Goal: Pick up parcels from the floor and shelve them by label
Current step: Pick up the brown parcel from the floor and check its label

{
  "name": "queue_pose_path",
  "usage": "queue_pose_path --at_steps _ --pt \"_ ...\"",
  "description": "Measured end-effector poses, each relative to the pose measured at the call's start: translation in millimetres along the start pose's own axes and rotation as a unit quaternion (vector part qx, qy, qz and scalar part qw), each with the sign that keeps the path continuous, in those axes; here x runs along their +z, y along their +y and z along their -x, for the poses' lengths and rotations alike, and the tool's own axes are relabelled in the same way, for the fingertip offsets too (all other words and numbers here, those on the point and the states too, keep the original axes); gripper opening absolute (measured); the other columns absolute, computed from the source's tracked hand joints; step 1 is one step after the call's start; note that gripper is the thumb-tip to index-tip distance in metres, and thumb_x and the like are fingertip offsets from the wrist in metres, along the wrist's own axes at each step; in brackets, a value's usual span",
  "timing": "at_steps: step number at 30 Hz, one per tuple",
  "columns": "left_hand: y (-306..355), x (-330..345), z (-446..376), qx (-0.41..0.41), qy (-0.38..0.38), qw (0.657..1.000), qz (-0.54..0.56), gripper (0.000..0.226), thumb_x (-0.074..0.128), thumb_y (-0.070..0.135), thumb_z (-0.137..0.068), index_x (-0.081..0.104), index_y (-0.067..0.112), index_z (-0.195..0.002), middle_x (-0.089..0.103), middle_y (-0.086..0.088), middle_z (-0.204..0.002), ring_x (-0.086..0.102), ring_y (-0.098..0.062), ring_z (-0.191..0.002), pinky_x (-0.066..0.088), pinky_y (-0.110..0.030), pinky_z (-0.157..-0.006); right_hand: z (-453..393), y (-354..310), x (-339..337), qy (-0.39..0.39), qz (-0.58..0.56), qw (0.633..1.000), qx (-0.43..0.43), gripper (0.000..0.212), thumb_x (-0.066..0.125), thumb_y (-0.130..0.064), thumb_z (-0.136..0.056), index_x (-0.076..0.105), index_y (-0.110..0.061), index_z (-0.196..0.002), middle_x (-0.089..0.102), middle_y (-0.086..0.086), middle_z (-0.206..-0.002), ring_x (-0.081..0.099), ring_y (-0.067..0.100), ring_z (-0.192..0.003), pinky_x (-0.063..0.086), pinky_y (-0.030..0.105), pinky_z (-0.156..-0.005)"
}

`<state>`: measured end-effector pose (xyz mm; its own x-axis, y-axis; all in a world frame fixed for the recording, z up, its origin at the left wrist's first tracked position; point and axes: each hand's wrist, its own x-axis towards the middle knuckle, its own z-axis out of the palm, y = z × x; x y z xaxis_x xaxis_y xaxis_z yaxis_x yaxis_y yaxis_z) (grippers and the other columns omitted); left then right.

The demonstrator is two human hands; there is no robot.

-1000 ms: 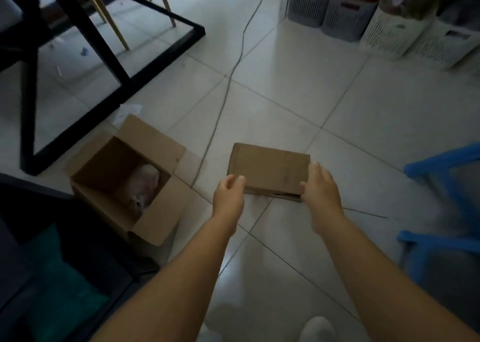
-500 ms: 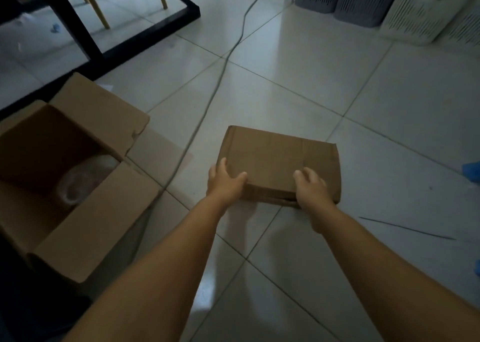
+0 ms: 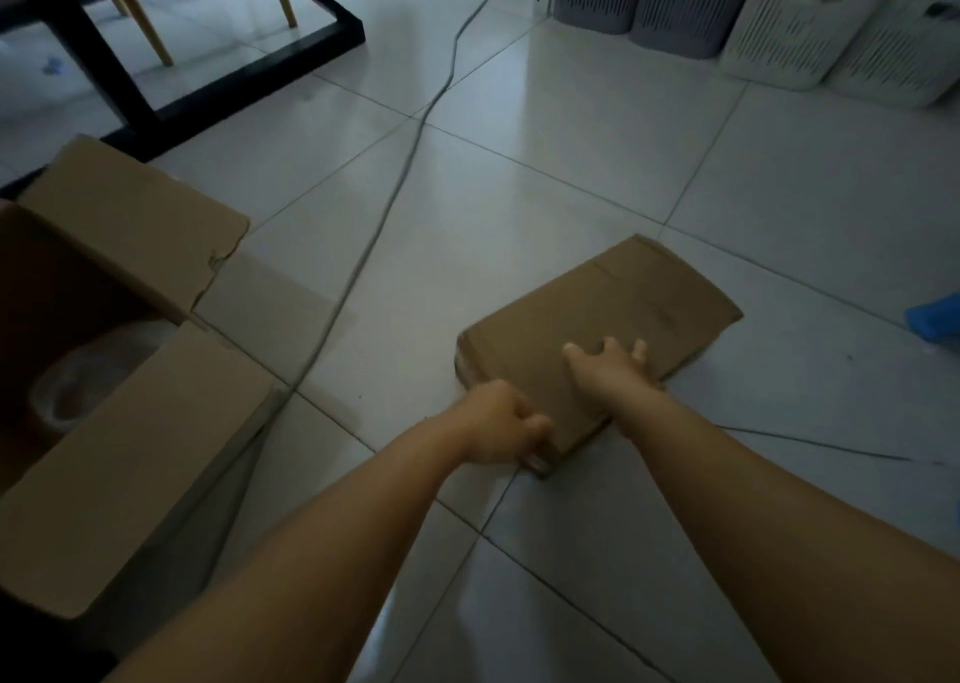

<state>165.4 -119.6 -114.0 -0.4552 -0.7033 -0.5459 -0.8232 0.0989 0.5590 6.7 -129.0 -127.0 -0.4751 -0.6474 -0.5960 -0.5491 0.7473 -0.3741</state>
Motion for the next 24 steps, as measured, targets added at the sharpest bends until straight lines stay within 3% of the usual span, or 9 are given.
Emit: queue_pose_path --at_steps 2,4,6,9,12,15,19,21,24 --pt "13.5 2.9 -4.0 0.032 0.01 0.999 -0.042 0.035 0.057 0.036 -0.098 0.069 0.017 -0.071 0.068 -0.002 -0.074 0.063 -0.017 -0.066 0.053 -0.032 -0.065 -5.0 7.7 -5.7 0.016 0.032 0.999 -0.012 0.072 0.046 -0.054 -0.091 0.017 -0.028 -0.151 -0.012 0.003 -0.162 -0.006 0.046 -0.143 0.013 0.058 -0.113" --pt "16.9 -1.3 -13.8 0.031 0.126 0.99 -0.049 0.029 0.06 0.038 -0.095 0.073 0.018 -0.113 0.069 -0.007 -0.116 0.065 -0.025 -0.107 0.056 -0.04 -0.091 -8.8 19.1 -10.7 0.019 0.051 0.998 -0.03 0.07 0.055 -0.043 -0.089 0.02 -0.034 -0.149 -0.014 0.001 -0.162 -0.009 0.042 -0.143 0.013 0.058 -0.113" --pt "10.0 -5.5 -21.7 -0.014 0.214 0.976 -0.037 0.064 0.065 0.042 -0.091 0.047 0.024 -0.149 0.043 -0.01 -0.152 0.04 -0.031 -0.14 0.039 -0.044 -0.116 -8.8 29.7 -11.2 0.014 0.039 0.998 -0.039 0.071 0.059 -0.028 -0.088 0.021 -0.038 -0.147 -0.019 0.001 -0.16 -0.001 0.041 -0.144 0.022 0.055 -0.112" --pt "-8.5 -4.9 -27.2 -0.078 0.174 0.98 -0.049 0.098 0.066 0.053 -0.088 0.012 0.023 -0.164 0.009 -0.01 -0.173 0.013 -0.032 -0.158 0.018 -0.048 -0.125 -4.5 37.6 -8.9 0.009 0.008 0.999 -0.052 0.073 0.058 -0.014 -0.09 0.02 -0.035 -0.149 -0.027 0.003 -0.158 0.021 0.039 -0.14 0.04 0.047 -0.104" --pt "-21.2 2.9 -33.3 -0.101 0.141 0.984 -0.026 0.095 0.068 0.056 -0.086 0.024 0.018 -0.161 0.04 -0.013 -0.159 0.044 -0.032 -0.142 0.04 -0.046 -0.115 -5.9 35.7 -10.6 0.011 0.012 0.999 -0.05 0.07 0.043 0.0 -0.093 0.021 -0.035 -0.149 -0.027 0.001 -0.158 0.016 0.038 -0.142 0.034 0.048 -0.109" --pt "-15.7 13.7 -32.8 -0.073 0.086 0.993 0.029 0.086 0.069 0.048 -0.089 0.029 0.02 -0.16 0.063 -0.013 -0.141 0.064 -0.029 -0.12 0.052 -0.038 -0.1 -10.2 35.9 -17.6 0.024 0.04 0.998 -0.036 0.063 0.043 -0.013 -0.096 0.022 -0.043 -0.147 -0.02 -0.004 -0.16 -0.009 0.041 -0.144 0.01 0.057 -0.114" --pt "-8.8 30.2 -30.4 -0.053 -0.007 0.995 0.086 0.075 0.067 0.039 -0.093 0.033 0.02 -0.158 0.063 -0.012 -0.142 0.067 -0.026 -0.109 0.051 -0.03 -0.086 -15.8 38.3 -18.6 0.027 0.091 0.992 -0.085 0.068 0.048 -0.057 -0.088 0.019 -0.041 -0.148 -0.013 -0.002 -0.162 -0.016 0.044 -0.142 0.002 0.063 -0.111" --pt "-9.9 27.7 -31.4 -0.054 0.009 0.99 0.13 0.073 0.065 0.039 -0.095 0.033 0.021 -0.158 0.061 -0.01 -0.143 0.065 -0.027 -0.118 0.052 -0.028 -0.089 -17.8 40.5 -17.7 0.059 0.054 0.994 -0.073 0.085 0.054 -0.063 -0.082 0.01 -0.037 -0.15 -0.014 0.003 -0.162 -0.01 0.044 -0.143 0.007 0.064 -0.11" --pt "-11.0 21.8 -31.9 -0.039 0.027 0.972 0.23 0.067 0.058 0.035 -0.1 0.03 0.024 -0.16 0.053 0.003 -0.135 0.06 -0.018 -0.113 0.05 -0.012 -0.073 -21.4 50.1 -17.1 0.078 -0.042 0.996 -0.007 0.108 0.063 -0.063 -0.076 -0.005 -0.027 -0.151 -0.009 0.012 -0.16 0.005 0.045 -0.142 0.016 0.063 -0.111"
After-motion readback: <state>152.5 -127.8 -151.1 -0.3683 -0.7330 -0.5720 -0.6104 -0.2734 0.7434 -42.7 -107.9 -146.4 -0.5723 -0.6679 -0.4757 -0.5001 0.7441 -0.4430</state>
